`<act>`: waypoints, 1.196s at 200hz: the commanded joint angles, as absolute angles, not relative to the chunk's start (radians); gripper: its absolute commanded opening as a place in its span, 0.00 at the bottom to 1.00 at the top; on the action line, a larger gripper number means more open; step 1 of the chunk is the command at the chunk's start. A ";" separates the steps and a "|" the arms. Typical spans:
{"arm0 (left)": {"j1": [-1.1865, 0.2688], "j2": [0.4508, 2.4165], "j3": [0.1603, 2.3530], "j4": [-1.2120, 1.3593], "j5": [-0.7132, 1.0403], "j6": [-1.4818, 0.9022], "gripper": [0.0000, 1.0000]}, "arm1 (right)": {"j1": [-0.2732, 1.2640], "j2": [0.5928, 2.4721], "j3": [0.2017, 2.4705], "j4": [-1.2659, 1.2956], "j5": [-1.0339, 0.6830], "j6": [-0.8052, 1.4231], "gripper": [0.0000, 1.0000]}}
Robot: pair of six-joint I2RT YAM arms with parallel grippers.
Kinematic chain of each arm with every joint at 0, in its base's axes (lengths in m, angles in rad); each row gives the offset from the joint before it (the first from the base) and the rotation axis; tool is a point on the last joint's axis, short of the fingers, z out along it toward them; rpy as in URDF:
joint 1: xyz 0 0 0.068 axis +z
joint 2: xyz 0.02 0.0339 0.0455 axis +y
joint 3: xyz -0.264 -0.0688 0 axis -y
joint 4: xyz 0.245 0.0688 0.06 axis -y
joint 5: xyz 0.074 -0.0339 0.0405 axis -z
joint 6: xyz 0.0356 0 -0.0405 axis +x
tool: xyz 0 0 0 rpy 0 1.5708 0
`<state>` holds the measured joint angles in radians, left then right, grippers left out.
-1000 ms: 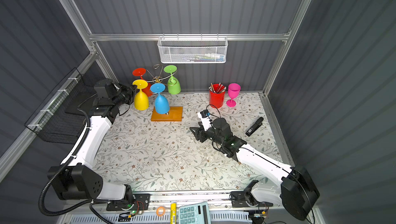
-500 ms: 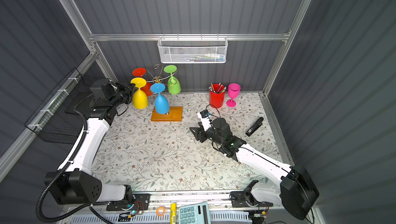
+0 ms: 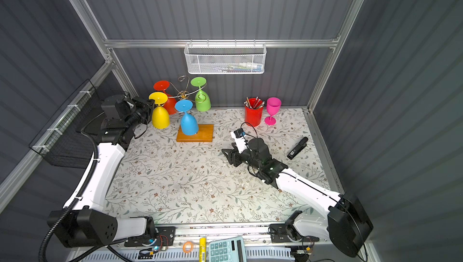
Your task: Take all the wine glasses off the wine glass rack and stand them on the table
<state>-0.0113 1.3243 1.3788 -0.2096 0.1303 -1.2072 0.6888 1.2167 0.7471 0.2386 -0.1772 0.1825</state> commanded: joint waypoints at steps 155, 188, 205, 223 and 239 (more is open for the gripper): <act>-0.005 1.553 1.605 -0.159 0.198 -1.160 0.00 | 0.696 1.230 0.758 0.247 -0.165 0.164 0.62; -0.006 1.554 1.595 -0.141 0.245 -1.160 0.00 | 0.695 1.231 0.758 0.247 -0.165 0.164 0.62; -0.006 1.543 1.580 -0.135 0.260 -1.163 0.00 | 0.696 1.230 0.758 0.249 -0.165 0.166 0.62; -0.007 1.526 1.561 -0.129 0.278 -1.165 0.00 | 0.695 1.231 0.758 0.249 -0.166 0.167 0.62; -0.008 1.511 1.543 -0.123 0.291 -1.171 0.00 | 0.697 1.230 0.758 0.249 -0.169 0.169 0.62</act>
